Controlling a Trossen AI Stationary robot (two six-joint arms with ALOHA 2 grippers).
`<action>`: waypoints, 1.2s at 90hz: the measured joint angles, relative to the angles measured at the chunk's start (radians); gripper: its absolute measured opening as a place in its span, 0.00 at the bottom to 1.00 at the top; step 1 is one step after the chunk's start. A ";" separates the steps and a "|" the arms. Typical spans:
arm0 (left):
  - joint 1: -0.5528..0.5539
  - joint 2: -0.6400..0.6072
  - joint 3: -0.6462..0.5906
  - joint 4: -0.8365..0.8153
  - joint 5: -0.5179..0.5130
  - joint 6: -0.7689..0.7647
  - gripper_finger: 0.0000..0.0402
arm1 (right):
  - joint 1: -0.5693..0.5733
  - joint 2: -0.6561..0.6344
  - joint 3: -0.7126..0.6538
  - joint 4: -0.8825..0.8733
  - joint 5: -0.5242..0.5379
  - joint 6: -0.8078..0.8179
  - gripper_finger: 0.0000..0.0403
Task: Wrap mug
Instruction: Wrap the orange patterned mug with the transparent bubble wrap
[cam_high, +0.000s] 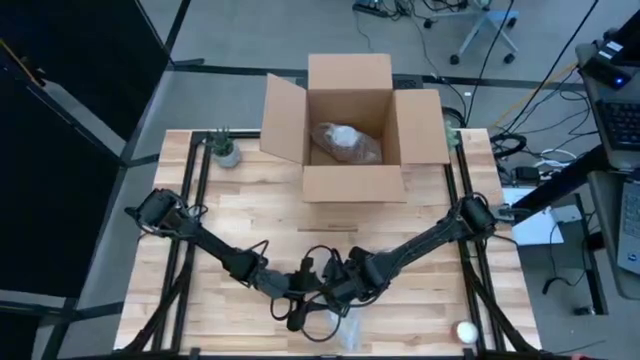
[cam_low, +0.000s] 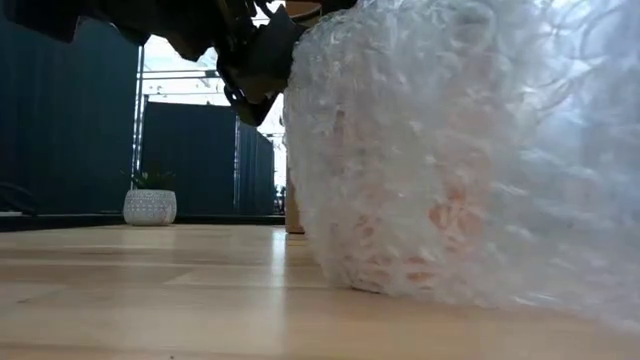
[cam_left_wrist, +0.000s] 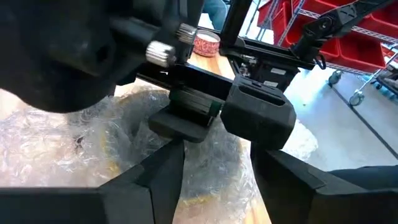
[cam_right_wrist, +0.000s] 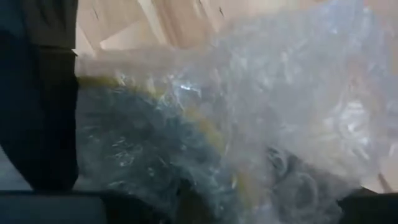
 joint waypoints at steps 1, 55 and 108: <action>0.000 -0.003 0.000 -0.003 0.002 0.000 0.44 | 0.000 0.000 0.000 0.002 0.006 -0.001 0.46; 0.006 -0.126 -0.003 -0.186 0.037 0.020 0.44 | 0.005 -0.002 -0.001 0.086 0.110 -0.073 0.46; 0.015 -0.144 0.000 -0.256 0.023 0.044 0.44 | 0.006 -0.001 -0.002 0.114 0.110 -0.106 0.46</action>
